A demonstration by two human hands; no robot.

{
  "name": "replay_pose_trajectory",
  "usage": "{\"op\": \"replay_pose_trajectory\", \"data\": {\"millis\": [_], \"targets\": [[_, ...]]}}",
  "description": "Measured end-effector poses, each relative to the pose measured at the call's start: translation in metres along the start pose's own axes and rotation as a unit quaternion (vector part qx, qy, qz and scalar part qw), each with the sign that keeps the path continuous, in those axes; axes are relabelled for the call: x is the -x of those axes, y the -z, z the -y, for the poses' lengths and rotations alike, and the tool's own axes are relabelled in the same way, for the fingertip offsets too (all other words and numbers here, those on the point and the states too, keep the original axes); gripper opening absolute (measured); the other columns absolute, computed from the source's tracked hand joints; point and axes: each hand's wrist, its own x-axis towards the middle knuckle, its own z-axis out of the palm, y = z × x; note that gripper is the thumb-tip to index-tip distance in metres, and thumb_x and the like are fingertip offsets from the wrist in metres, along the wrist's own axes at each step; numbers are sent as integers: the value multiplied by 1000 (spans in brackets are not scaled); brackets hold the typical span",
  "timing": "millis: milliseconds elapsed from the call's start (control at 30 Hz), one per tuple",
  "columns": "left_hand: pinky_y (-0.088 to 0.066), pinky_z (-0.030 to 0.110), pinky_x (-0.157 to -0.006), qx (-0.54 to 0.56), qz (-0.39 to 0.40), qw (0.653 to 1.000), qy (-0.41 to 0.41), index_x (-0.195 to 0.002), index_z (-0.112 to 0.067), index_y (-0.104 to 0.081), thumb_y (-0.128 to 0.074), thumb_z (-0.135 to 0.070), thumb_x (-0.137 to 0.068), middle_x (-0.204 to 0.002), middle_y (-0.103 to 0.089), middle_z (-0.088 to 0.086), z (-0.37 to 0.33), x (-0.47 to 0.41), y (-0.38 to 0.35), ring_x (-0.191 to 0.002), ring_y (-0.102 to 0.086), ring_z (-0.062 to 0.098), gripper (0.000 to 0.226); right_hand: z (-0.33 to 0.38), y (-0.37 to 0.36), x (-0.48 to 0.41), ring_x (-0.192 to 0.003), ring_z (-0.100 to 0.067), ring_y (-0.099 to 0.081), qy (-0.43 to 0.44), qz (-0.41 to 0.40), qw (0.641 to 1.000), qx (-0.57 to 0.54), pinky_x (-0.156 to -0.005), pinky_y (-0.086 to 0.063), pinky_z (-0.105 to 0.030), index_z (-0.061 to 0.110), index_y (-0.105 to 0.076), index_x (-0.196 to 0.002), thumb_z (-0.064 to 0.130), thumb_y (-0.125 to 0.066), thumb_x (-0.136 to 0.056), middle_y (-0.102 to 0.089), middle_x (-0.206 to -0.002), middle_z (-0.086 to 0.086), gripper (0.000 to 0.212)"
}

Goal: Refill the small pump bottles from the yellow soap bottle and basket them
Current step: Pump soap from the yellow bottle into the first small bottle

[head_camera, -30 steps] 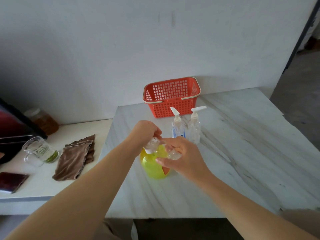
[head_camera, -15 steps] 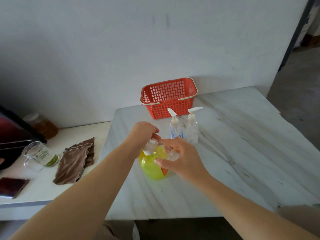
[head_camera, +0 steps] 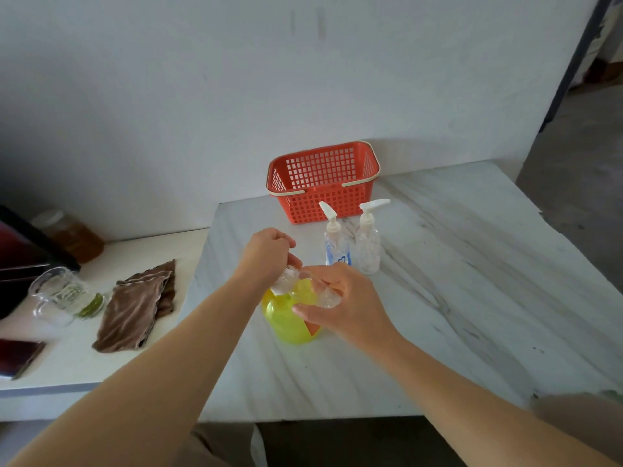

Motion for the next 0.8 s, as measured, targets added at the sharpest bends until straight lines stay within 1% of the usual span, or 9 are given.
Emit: {"op": "replay_pose_trajectory", "data": {"millis": [100, 267, 333, 400, 467, 533, 600, 700, 800], "targets": [[-43, 24, -52, -5, 17, 1000, 3, -90, -12, -58, -37, -4, -90, -70, -68, 6, -5, 4, 5, -59, -60, 20, 23, 2, 1, -1, -85, -2, -59, 4, 2, 1000, -5, -82, -50, -26, 54, -62, -94, 56, -66, -54, -58, -84, 8, 41], [-39, 21, -46, -10, 28, 1000, 1, -90, -12, -59, -36, -3, -91, -73, -69, 5, -6, 2, 6, -63, -61, 18, 24, 4, 2, -2, -84, -2, -58, 8, 2, 1000, -1, -82, -49, -24, 50, -64, -99, 51, -71, -57, -56, -83, 10, 43], [-47, 24, -52, -2, 22, 1000, 4, -87, -10, -59, -34, 0, -90, -70, -67, 8, -2, -1, 3, -60, -61, 22, 27, 3, 2, -1, -83, 1, -57, 6, 1, 1000, -4, -81, -48, -23, 50, -64, -97, 43, -75, -60, -57, -84, 8, 40], [-51, 34, -68, 0, 9, 1000, 1, -84, -8, -60, -32, 2, -88, -68, -66, 11, 2, -4, 0, -63, -61, 28, 29, 0, 0, 1, -84, 0, -58, -1, -3, 1000, -14, -82, -49, -24, 53, -61, -94, 41, -75, -60, -59, -88, 3, 39], [-52, 42, -80, 0, 3, 1000, 3, -79, -9, -60, -32, 2, -87, -67, -66, 12, 4, -5, -2, -70, -62, 31, 31, -2, -2, 2, -86, -1, -60, -6, -8, 1000, -20, -81, -49, -22, 54, -61, -94, 46, -73, -58, -60, -89, 2, 39], [-52, 45, -83, -4, 1, 1000, 1, -76, -9, -60, -32, 2, -86, -68, -66, 14, 4, -6, -3, -74, -62, 33, 31, -2, -2, 1, -84, 1, -58, -6, -7, 1000, -17, -77, -46, -16, 53, -61, -96, 53, -68, -54, -58, -87, 4, 42], [-53, 42, -75, 8, 5, 1000, 8, -75, -8, -59, -33, 2, -87, -65, -65, 13, 2, -7, -2, -70, -61, 32, 30, -2, -1, 0, -84, 2, -58, -8, -4, 1000, -2, -77, -46, -16, 54, -61, -97, 55, -68, -54, -58, -86, 6, 43], [-46, 23, -51, 17, 17, 1000, 9, -75, -8, -59, -37, 1, -88, -59, -64, 8, -1, -5, 2, -55, -57, 24, 27, -1, 0, -2, -87, 2, -60, -17, 8, 1000, -10, -83, -49, -23, 50, -64, -99, 45, -75, -58, -59, -89, 7, 42], [-44, 21, -52, -10, 5, 999, -32, -73, -11, -60, -39, 1, -88, -60, -65, 5, -3, -6, 4, -58, -55, 18, 28, 1, 1, -3, -87, 0, -59, 0, 10, 1000, 0, -83, -47, -22, 47, -65, -101, 42, -75, -60, -57, -86, 12, 42]]}}
